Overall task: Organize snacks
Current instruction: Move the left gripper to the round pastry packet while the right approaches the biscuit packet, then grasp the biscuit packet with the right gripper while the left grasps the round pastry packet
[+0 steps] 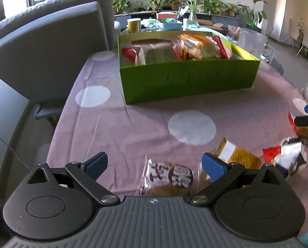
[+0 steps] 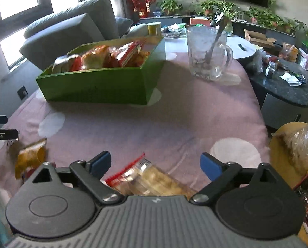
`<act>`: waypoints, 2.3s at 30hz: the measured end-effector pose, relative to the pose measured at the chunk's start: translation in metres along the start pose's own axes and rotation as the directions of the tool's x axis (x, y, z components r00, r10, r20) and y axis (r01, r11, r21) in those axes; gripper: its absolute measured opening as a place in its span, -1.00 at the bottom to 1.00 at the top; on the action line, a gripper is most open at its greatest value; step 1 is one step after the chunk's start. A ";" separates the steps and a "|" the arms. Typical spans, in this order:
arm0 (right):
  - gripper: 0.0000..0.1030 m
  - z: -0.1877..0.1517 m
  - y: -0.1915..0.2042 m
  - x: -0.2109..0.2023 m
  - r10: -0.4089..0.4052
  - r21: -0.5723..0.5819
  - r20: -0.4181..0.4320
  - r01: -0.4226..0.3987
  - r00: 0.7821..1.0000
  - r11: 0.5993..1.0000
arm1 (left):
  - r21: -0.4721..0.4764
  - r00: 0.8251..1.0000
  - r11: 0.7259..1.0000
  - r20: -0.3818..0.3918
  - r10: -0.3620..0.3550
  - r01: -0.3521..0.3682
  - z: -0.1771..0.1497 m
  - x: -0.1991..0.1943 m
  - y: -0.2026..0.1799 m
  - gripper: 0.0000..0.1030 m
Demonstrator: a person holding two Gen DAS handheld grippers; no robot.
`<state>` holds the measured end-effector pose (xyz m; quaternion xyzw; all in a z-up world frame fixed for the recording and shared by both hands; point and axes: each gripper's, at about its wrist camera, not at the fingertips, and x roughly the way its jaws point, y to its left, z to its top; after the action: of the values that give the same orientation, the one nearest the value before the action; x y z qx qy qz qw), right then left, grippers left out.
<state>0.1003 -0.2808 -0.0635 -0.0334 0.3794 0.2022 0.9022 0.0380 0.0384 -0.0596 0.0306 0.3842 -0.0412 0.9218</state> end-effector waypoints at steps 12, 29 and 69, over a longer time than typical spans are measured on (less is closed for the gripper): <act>0.61 -0.020 0.004 -0.004 0.028 -0.093 -0.052 -0.033 0.998 0.995 | 0.013 0.998 1.000 -0.059 0.010 -0.010 -0.019 -0.013 0.000 0.90; 0.61 -0.025 0.047 -0.013 0.041 -0.143 -0.059 -0.049 0.997 0.989 | -0.074 0.982 0.990 -0.139 -0.131 0.122 0.007 0.023 -0.003 0.90; 0.57 -0.009 0.038 0.001 -0.104 0.028 -0.052 0.105 0.993 0.994 | -0.007 0.987 0.999 -0.155 -0.034 0.033 0.028 0.048 -0.041 0.76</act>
<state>0.0798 -0.2474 -0.0667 -0.0443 0.4029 0.1477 0.9022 0.0871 -0.0074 -0.0751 0.0253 0.4552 -0.0535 0.8884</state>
